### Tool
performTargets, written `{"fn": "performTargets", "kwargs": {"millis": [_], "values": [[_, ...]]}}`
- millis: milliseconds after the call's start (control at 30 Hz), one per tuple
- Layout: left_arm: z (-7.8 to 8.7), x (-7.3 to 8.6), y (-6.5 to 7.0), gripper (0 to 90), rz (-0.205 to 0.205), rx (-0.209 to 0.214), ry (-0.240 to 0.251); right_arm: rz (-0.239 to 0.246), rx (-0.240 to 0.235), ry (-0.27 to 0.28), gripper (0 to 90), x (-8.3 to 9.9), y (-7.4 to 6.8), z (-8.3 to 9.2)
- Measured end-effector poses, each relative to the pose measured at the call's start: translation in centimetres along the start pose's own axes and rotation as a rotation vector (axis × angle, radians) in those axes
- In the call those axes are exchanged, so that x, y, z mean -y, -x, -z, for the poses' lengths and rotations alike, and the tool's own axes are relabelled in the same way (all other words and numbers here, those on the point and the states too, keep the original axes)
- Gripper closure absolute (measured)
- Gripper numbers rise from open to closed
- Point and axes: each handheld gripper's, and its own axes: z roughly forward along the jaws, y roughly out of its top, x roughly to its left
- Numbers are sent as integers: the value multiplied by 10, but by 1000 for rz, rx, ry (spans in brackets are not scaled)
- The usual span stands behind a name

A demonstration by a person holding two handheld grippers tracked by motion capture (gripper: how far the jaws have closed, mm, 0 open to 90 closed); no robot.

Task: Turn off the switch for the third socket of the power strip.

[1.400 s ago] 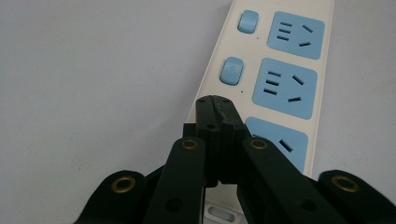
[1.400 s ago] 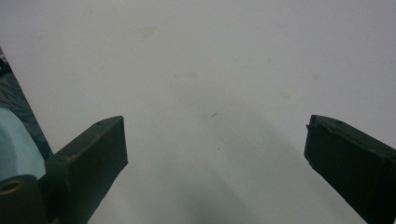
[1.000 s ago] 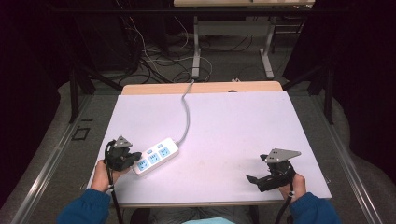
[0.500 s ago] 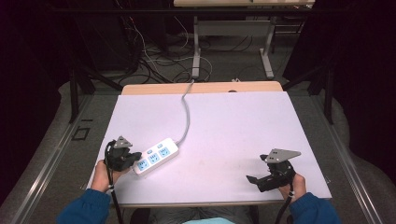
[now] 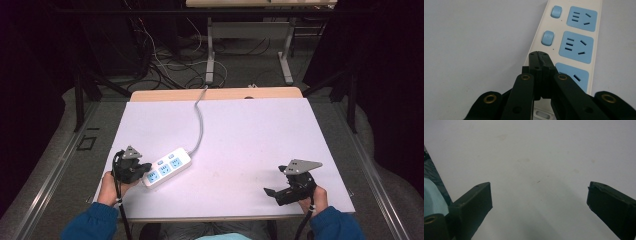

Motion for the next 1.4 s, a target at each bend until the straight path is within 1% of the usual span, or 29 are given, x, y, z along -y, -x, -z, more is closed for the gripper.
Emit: {"fn": "performTargets", "kwargs": {"millis": [67, 167, 200, 300, 367, 400, 433, 500, 600, 700, 733, 767, 967, 1000, 1067, 1133, 1300, 1400], "values": [[0, 0, 0, 900, -1, 3, -5, 4, -11, -11, 56, 0, 1, 1], [0, 0, 0, 900, -1, 4, -2, 0, -6, -5, 56, 0, 0, 0], [0, 0, 0, 900, -1, 4, -4, 2, -11, -11, 56, 0, 0, 1], [1, -1, 0, 900, -9, 12, -15, 2, -8, -7, 56, 0, 0, 0], [1, 0, 0, 900, -7, 9, -11, 2, -7, -7, 56, 0, 0, 1], [0, 0, 0, 900, -6, 3, -1, 3, -4, -5, 56, 0, 0, 0], [1, 0, 0, 900, -7, 10, -13, 3, -7, -9, 56, 0, 0, 1], [0, 0, 1, 900, -7, -3, 2, 3, -12, -10, 56, 0, 0, 1], [0, 0, 1, 900, -10, -4, 4, 2, -4, -5, 56, 0, 0, 0], [0, 0, 1, 900, -11, -10, 1, 2, -7, -7, 56, 0, 0, 1], [0, 0, 1, 900, -13, -7, 4, 3, -12, -9, 56, 0, 1, 1], [0, 0, 1, 900, -15, -7, 3, 2, -4, -5, 56, 0, 0, 0], [0, 0, 1, 900, -19, -7, 3, 2, -7, -8, 56, 0, 0, 1], [1, 0, 1, 900, -24, 4, -13, 3, -10, -10, 57, 0, 0, 1], [1, 0, 1, 900, -27, 1, -14, 2, -6, -7, 56, 0, 0, 0], [1, 0, 1, 900, -28, -3, -6, 5, -8, -5, 56, 0, 0, 1], [1, 0, 1, 900, -31, -5, -6, 7, -11, -11, 56, 0, 1, 1], [1, -1, 1, 900, -39, -3, -4, 2, -2, -6, 56, 0, 0, 0]]}}
